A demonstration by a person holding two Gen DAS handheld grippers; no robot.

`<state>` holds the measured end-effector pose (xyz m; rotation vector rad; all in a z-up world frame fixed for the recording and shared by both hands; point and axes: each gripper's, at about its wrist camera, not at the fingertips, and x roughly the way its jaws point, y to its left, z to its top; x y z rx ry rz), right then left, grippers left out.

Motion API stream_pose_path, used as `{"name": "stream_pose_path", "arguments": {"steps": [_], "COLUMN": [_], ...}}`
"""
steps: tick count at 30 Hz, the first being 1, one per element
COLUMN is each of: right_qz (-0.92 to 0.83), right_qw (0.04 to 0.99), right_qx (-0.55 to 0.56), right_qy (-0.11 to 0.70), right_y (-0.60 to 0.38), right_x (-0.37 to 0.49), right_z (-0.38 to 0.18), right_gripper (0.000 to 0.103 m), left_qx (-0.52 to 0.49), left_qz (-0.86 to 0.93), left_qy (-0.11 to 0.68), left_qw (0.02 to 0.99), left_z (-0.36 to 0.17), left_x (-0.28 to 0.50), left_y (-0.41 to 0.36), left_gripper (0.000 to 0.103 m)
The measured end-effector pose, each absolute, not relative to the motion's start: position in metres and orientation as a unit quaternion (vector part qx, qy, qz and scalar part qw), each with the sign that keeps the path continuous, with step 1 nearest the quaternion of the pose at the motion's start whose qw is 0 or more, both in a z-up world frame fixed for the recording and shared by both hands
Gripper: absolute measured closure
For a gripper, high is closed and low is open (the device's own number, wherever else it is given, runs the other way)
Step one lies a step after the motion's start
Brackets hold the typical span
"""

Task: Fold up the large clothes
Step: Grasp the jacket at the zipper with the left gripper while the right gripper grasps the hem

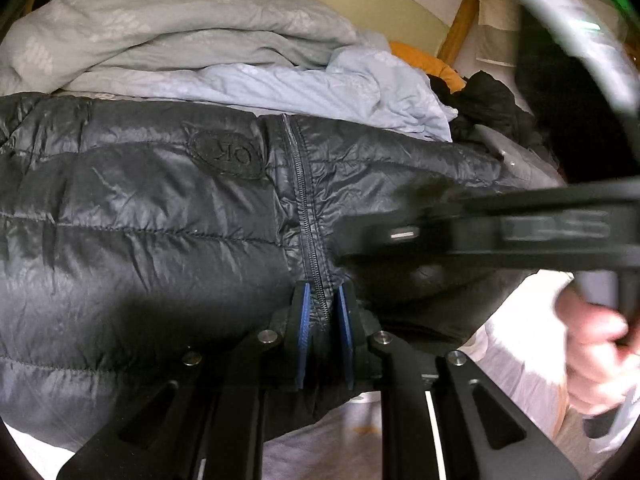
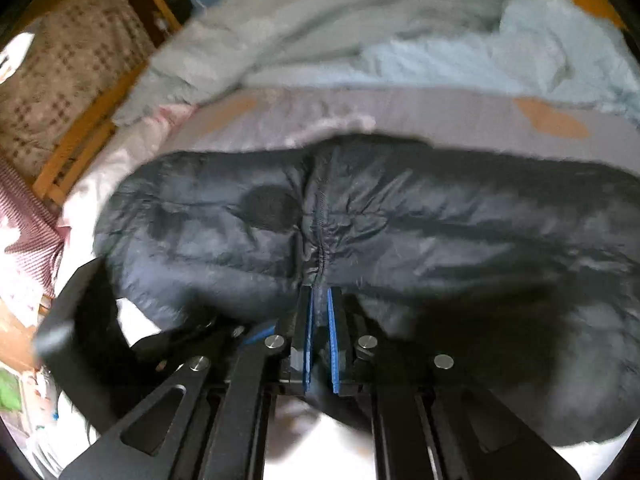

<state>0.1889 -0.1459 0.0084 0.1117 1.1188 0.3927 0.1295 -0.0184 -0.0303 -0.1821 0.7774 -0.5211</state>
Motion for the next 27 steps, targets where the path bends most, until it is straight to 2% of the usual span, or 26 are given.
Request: {"name": "stream_pose_path", "arguments": {"steps": [4, 15, 19, 21, 24, 27], "right_qz": [0.179, 0.111, 0.093, 0.112, 0.157, 0.156], "right_qw": [0.805, 0.821, 0.827, 0.868, 0.903, 0.921], "right_qx": [0.100, 0.086, 0.083, 0.064, 0.103, 0.121], "right_qy": [0.557, 0.553, 0.548, 0.479, 0.387, 0.337], "right_y": [-0.151, -0.141, -0.140, -0.145, -0.174, -0.203], "right_x": [0.226, 0.309, 0.309, 0.273, 0.209, 0.148], "right_z": [-0.006, -0.024, -0.028, 0.007, 0.049, 0.069], "right_gripper": [0.100, 0.103, 0.103, 0.103, 0.103, 0.102], "left_qx": [-0.097, -0.102, -0.105, -0.106, -0.106, -0.102], "left_qz": [-0.243, -0.235, -0.238, -0.238, -0.239, -0.237], "left_qy": [0.383, 0.388, 0.390, 0.390, 0.389, 0.388], "left_qw": [0.886, 0.885, 0.883, 0.883, 0.883, 0.885], "left_z": [-0.034, -0.038, -0.040, -0.040, -0.040, -0.040], "left_x": [0.137, 0.140, 0.139, 0.140, 0.139, 0.139], "left_y": [-0.022, -0.021, -0.019, -0.018, -0.017, -0.016], "left_gripper": [0.088, 0.088, 0.088, 0.088, 0.088, 0.088]}}
